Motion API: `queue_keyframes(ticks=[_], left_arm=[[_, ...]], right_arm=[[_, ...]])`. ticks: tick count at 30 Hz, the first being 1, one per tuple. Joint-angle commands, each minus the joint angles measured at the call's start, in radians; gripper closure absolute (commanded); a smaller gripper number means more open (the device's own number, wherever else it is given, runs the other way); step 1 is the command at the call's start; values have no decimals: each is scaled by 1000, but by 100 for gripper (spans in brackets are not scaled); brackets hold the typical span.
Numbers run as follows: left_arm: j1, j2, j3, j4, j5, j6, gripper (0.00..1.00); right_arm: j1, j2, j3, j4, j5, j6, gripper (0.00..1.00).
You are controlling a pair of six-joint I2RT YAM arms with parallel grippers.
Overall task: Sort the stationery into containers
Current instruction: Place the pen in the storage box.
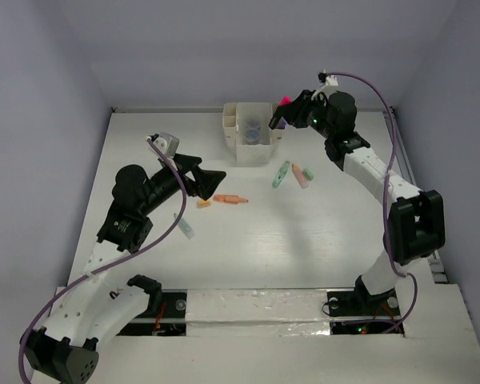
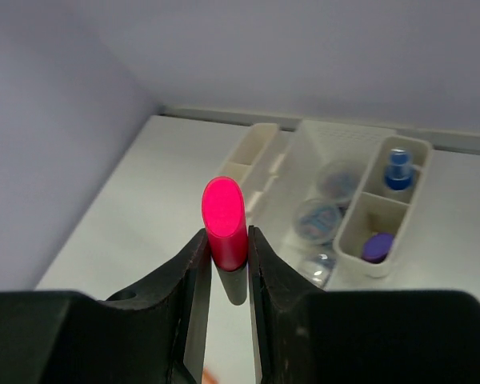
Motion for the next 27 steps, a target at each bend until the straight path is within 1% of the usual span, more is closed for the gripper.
queue_keyframes(ticks=[1,3,4,9,10,13,16,27], left_arm=[[-2,-22,34,3,-48,21,1],[-2,-24,36,-6,-64,25,1],[-2,-24,37,-9,-71,31,1],[-13,-16,42,-29,-110,45,1],[-13,-16,42,-29,-114,47,1],[-13,-13,45,-34,-120,50,1],[-13,-10,45,-34,-121,53,1],[-13,-4,47,-32,-115,53,1]], right_arm=[[-12,63,99,-19,188,-93,100],[-12,112,123,-11,219,-108,100],[-12,127,140,0,260,-112,100],[-12,178,140,66,337,-119,100],[-12,192,143,79,373,-125,100],[-12,219,148,112,372,-134,100],[-12,252,182,102,368,-139,100],[-12,321,211,116,383,-125,100]])
